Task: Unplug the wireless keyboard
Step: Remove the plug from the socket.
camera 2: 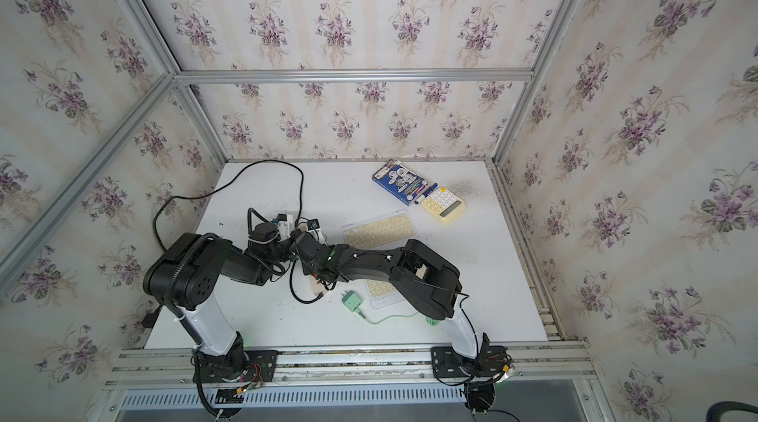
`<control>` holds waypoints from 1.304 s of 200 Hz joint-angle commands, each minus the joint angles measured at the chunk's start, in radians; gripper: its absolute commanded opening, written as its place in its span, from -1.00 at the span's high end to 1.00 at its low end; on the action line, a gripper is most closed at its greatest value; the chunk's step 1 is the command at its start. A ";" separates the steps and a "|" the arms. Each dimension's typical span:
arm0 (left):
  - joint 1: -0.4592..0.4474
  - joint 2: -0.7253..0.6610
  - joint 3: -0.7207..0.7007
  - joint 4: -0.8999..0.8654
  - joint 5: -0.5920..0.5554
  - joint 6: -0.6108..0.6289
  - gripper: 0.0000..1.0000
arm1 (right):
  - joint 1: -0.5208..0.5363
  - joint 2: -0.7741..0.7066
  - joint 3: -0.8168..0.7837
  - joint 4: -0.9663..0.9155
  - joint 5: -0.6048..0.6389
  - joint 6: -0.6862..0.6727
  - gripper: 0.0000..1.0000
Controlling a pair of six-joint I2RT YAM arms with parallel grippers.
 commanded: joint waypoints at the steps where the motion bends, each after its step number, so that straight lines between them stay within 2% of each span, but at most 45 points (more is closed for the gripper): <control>1: -0.008 0.043 -0.029 -0.262 0.006 0.008 1.00 | 0.028 0.019 0.085 -0.021 0.027 -0.014 1.00; 19: -0.008 0.054 -0.041 -0.227 0.006 0.007 1.00 | 0.063 0.070 0.203 -0.159 0.174 -0.076 1.00; 29: -0.008 0.048 -0.052 -0.225 -0.002 0.004 1.00 | 0.064 0.090 0.241 -0.193 0.201 -0.093 1.00; 48: -0.008 0.046 -0.056 -0.224 -0.004 0.006 1.00 | 0.048 0.076 0.203 -0.132 0.145 -0.082 1.00; 97: -0.008 0.048 -0.054 -0.218 -0.004 0.006 1.00 | -0.014 0.000 -0.035 0.214 -0.142 0.037 1.00; 112: -0.008 0.049 -0.056 -0.216 -0.006 0.004 1.00 | 0.001 0.014 0.013 0.144 -0.112 0.028 1.00; 134: -0.008 0.046 -0.057 -0.215 -0.014 0.003 1.00 | 0.035 0.047 0.133 -0.028 0.023 -0.016 1.00; 153: -0.008 0.047 -0.056 -0.217 -0.018 0.004 1.00 | 0.050 0.040 0.154 -0.069 0.104 -0.041 1.00; 168: -0.008 0.047 -0.056 -0.216 -0.018 0.006 1.00 | 0.039 0.001 0.088 0.000 0.081 -0.037 1.00; 197: -0.008 0.047 -0.056 -0.217 -0.018 0.006 1.00 | -0.030 -0.063 -0.111 0.264 -0.129 0.103 1.00; 207: -0.007 0.046 -0.058 -0.216 -0.018 0.008 1.00 | -0.022 -0.059 -0.104 0.247 -0.109 0.100 1.00; 232: -0.007 0.045 -0.058 -0.216 -0.021 0.009 1.00 | 0.027 -0.004 0.031 0.078 -0.002 0.035 1.00; 261: -0.007 0.045 -0.059 -0.218 -0.020 0.008 1.00 | 0.028 -0.017 -0.006 0.160 0.004 0.008 1.00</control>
